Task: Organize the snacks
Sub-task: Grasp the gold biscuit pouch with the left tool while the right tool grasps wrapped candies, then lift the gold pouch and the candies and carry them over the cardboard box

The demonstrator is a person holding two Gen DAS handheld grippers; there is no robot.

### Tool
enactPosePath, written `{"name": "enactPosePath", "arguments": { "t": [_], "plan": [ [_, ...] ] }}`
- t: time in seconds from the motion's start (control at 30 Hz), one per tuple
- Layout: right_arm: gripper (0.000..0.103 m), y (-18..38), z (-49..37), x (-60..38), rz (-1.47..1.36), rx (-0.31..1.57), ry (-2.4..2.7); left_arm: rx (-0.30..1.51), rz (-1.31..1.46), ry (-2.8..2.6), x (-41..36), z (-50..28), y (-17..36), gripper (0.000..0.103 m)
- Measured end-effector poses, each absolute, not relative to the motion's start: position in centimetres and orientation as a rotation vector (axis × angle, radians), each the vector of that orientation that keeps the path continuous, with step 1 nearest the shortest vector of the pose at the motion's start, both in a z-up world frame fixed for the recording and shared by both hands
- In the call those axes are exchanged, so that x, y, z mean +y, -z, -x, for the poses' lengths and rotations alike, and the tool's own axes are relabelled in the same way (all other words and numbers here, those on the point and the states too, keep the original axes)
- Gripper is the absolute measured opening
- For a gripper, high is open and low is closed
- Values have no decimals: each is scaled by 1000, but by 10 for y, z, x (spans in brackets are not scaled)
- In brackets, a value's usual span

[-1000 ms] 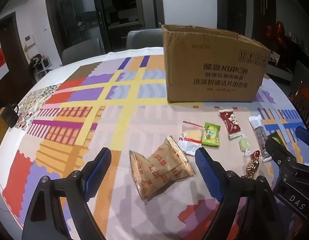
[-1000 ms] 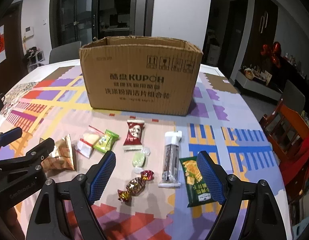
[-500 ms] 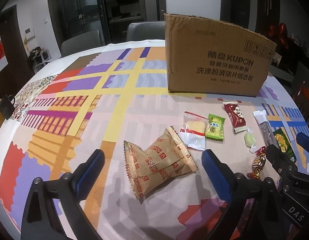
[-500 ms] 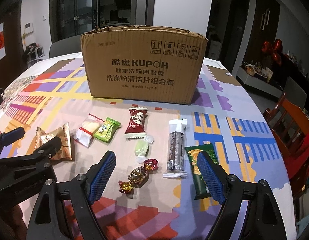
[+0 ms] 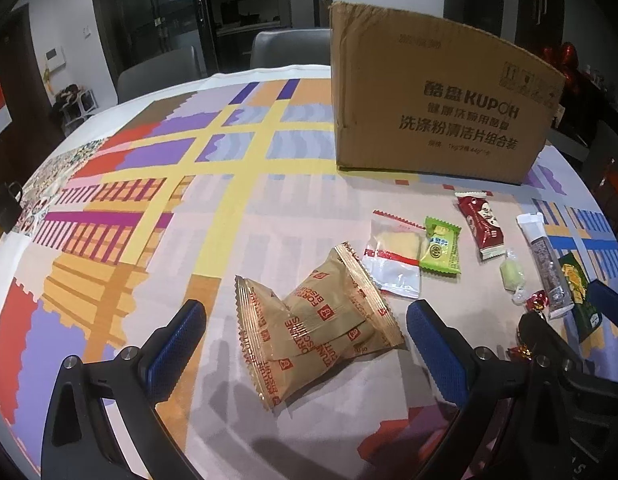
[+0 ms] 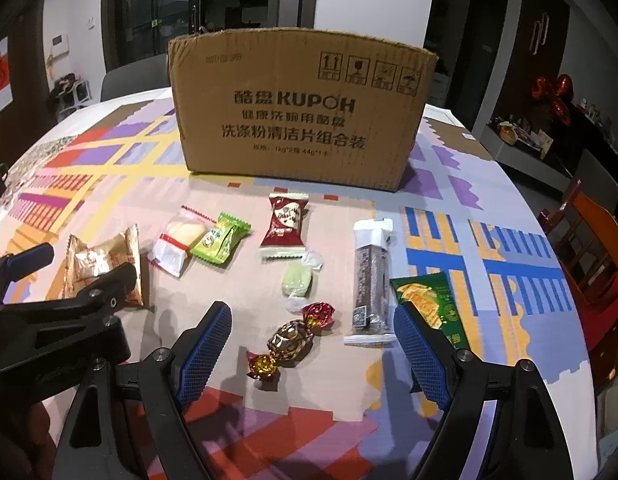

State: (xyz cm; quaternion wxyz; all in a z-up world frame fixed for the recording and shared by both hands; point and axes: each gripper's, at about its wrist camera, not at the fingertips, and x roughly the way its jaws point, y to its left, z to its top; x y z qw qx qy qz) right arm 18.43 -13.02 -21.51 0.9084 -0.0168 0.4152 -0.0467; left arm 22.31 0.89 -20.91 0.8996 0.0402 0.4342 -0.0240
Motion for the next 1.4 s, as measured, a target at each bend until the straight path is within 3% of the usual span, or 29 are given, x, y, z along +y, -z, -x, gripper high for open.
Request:
{"name": "enactPosePath", "arguments": {
  "t": [0.27,0.37,0.5,0.67,0.87,1.0,1.03,1.4],
  "plan": [
    [84,227,-189,-126,42,886,88,917,-78,28,11,-230,219,102],
    [82,231,-191,-125,40,894,82,924,-71,32,11,-230,222,97],
    [64,237,-194,-125,28,917,68,956,-66,48,11,-231,229,82],
    [47,240,-196,-126,5,931,56,950,-57,69,11,-230,229,73],
    [19,241,-197,-128,-20,931,34,946,-53,113,8,-230,226,38],
    [19,240,-197,-127,-21,929,29,940,-61,125,7,-229,226,29],
    [19,240,-197,-127,-23,930,29,938,-63,127,6,-228,225,22],
    [19,232,-195,-129,-34,903,30,917,-75,140,4,-225,218,19]
  ]
}}
